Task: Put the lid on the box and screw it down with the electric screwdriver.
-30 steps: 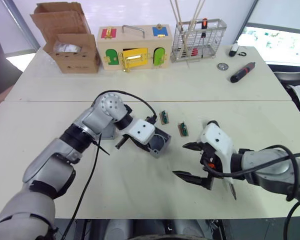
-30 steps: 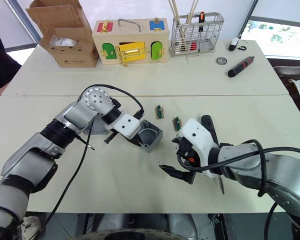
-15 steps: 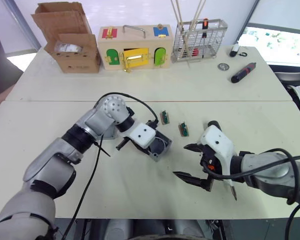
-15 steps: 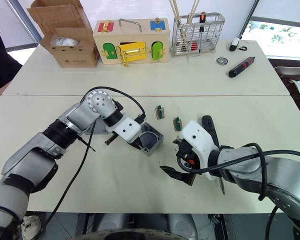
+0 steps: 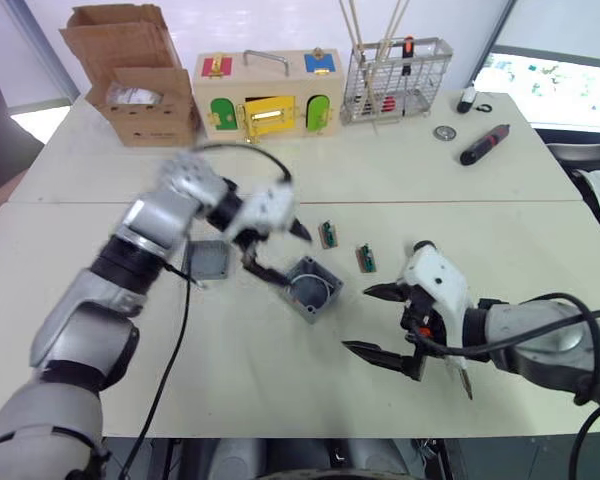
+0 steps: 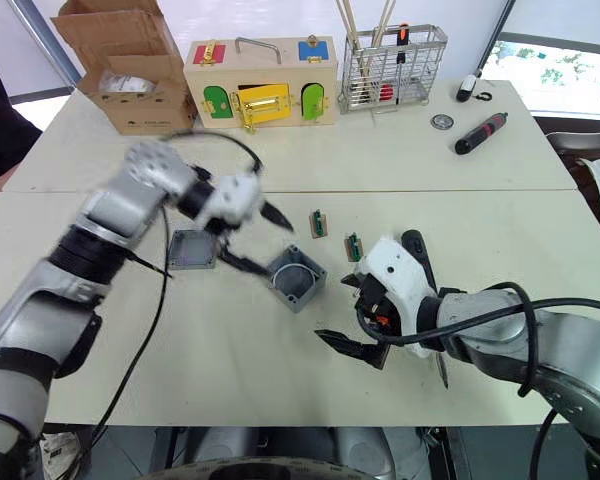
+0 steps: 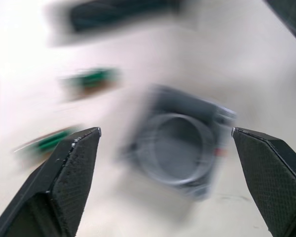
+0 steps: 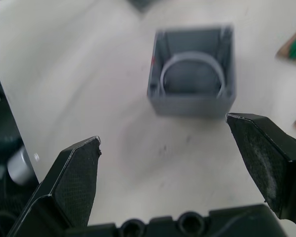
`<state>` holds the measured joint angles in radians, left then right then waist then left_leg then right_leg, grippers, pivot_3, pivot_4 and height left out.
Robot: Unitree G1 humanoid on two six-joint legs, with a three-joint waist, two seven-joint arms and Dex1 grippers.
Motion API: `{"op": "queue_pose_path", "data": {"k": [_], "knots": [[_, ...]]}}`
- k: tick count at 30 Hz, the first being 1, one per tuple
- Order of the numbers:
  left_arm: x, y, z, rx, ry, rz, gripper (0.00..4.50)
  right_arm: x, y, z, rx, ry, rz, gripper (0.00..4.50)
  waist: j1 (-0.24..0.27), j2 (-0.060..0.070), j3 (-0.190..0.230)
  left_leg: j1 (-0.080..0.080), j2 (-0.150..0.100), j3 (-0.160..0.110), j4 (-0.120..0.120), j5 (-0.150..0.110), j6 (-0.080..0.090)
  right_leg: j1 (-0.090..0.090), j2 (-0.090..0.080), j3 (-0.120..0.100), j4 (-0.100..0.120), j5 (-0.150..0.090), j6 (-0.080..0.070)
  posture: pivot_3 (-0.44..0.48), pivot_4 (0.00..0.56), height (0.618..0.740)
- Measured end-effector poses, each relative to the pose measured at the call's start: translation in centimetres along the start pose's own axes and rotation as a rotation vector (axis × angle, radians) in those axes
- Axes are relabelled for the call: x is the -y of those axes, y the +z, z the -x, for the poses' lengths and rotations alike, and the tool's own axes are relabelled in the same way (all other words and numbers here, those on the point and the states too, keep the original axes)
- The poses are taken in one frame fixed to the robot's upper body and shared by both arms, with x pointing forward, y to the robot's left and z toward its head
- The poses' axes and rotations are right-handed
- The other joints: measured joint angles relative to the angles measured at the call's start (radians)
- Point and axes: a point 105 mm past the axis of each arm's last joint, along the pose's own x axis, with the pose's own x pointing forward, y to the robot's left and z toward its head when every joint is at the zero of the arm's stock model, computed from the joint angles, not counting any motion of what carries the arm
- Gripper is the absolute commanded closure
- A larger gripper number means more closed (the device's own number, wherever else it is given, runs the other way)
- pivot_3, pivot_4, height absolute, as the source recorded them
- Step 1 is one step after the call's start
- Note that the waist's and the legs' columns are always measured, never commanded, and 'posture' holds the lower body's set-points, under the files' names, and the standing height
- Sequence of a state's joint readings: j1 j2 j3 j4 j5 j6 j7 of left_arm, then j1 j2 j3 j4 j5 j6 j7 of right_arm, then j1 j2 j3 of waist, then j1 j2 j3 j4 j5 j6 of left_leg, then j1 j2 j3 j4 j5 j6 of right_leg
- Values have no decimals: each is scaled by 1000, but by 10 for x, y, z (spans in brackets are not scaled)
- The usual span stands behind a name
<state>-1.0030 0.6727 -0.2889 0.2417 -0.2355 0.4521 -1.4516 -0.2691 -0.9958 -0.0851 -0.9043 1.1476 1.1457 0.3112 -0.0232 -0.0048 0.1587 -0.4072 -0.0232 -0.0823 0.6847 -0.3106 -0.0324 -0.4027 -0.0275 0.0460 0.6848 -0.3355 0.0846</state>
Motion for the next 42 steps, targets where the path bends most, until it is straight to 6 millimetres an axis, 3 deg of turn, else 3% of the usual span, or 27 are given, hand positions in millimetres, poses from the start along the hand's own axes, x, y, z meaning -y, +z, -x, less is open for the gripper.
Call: {"op": "queue_pose_path", "data": {"k": [2,5,8,11,19,34,37,42], "knots": [[-16,-7,29,-6,197,121,114,2,6,2,18,20,13,0,-2,0,0,0,0,0,0,0,0,0,0,0,0,0,0,0,150,740],[-28,-36,51,-114,416,365,114,3,15,3,38,58,55,0,5,0,0,0,0,-1,1,0,0,0,0,0,1,0,0,0,150,740],[-24,-74,79,-280,603,658,114,5,20,2,36,99,108,0,6,0,0,0,-1,-1,1,0,0,0,0,0,1,0,0,0,150,740],[-14,-92,93,-384,712,817,114,9,24,-3,29,128,158,0,8,0,0,-1,-1,-1,1,0,0,0,-1,0,1,0,0,0,150,740],[9,-121,80,-552,803,1002,114,12,17,-25,5,159,233,0,8,-1,0,-2,-1,0,1,4,-7,-4,-2,1,3,0,0,0,150,740],[6,-145,64,-624,836,1026,114,6,18,-34,41,115,200,0,11,-1,0,-2,-2,0,0,4,-8,-4,-3,1,4,0,0,0,150,740],[2,-145,61,-621,835,995,987,7,21,-32,50,90,199,0,12,-1,-1,-1,-2,0,1,5,-9,-4,-3,1,4,0,0,0,150,740],[2,-145,54,-618,815,987,3514,5,22,-32,56,80,182,0,10,0,-2,0,-2,0,1,4,-7,-3,-3,1,7,0,0,0,150,740]]}}
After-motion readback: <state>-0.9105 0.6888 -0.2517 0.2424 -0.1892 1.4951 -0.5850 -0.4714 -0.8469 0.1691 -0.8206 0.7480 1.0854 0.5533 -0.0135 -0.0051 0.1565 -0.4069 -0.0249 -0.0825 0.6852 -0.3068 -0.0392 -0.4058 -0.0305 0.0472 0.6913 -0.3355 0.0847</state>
